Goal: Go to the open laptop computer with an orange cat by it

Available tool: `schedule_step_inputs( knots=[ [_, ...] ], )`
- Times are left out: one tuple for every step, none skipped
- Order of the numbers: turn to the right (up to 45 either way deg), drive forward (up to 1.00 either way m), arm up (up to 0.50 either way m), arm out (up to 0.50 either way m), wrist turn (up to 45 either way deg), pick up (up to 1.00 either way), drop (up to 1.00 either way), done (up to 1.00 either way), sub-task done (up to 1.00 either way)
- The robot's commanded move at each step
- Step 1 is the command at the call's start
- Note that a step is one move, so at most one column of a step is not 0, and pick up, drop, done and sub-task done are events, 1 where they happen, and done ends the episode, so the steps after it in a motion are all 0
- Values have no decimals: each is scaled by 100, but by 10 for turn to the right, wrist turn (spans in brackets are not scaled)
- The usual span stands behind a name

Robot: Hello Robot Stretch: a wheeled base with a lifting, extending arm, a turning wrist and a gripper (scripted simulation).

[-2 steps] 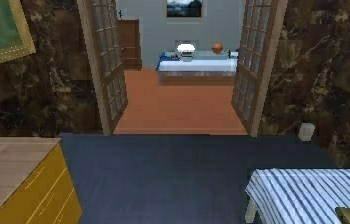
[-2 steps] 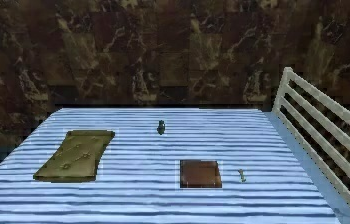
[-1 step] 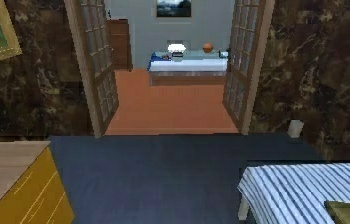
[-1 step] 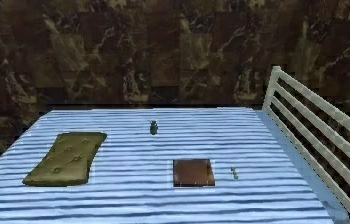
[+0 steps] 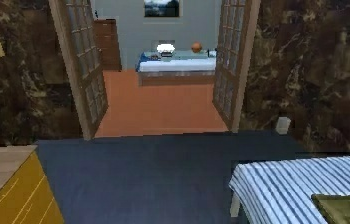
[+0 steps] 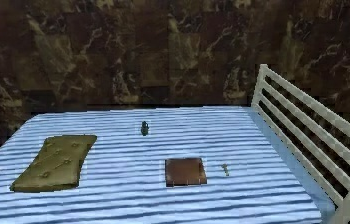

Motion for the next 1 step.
schedule_step_inputs(
  knots=[
    [0, 100, 0, 0, 0, 0, 0, 0, 0]
  ],
)
